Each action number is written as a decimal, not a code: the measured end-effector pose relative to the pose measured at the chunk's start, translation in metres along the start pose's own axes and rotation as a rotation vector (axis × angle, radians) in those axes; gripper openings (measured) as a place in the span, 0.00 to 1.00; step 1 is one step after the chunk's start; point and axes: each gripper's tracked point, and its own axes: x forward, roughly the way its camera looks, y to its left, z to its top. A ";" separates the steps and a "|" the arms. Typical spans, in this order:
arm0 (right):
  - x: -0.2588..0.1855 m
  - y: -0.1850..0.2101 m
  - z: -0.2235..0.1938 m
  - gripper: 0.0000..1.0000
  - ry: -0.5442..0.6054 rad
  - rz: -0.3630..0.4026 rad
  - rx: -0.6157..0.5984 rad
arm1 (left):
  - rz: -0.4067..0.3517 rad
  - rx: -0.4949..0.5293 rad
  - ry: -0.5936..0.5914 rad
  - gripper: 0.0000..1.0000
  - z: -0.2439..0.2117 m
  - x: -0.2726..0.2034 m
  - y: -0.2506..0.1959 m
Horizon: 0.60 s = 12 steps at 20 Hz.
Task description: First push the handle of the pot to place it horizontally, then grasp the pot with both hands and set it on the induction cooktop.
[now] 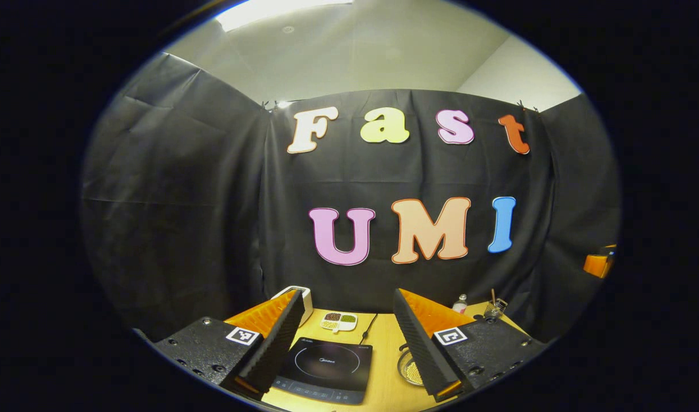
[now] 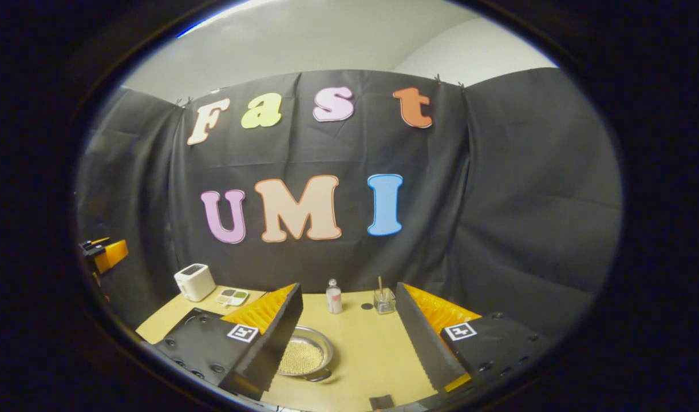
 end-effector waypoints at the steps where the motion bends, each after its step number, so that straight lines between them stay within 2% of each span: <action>1: -0.002 0.003 -0.002 0.98 0.003 -0.004 0.001 | -0.004 0.003 0.004 0.92 -0.002 -0.002 0.003; 4: -0.014 0.012 -0.011 1.00 0.012 -0.010 0.003 | -0.015 0.012 0.014 0.92 -0.008 -0.005 0.012; 8: -0.032 0.023 -0.027 0.98 0.029 -0.025 0.003 | -0.042 0.004 0.034 0.92 -0.022 -0.010 0.020; 9: -0.034 0.026 -0.034 0.98 0.038 -0.028 0.005 | -0.048 0.005 0.040 0.95 -0.024 -0.011 0.023; 10: -0.036 0.029 -0.037 0.99 0.046 -0.027 0.009 | -0.051 0.005 0.042 0.92 -0.026 -0.012 0.025; 12: -0.038 0.036 -0.042 0.99 0.062 -0.025 0.017 | -0.049 0.006 0.041 0.95 -0.028 -0.013 0.032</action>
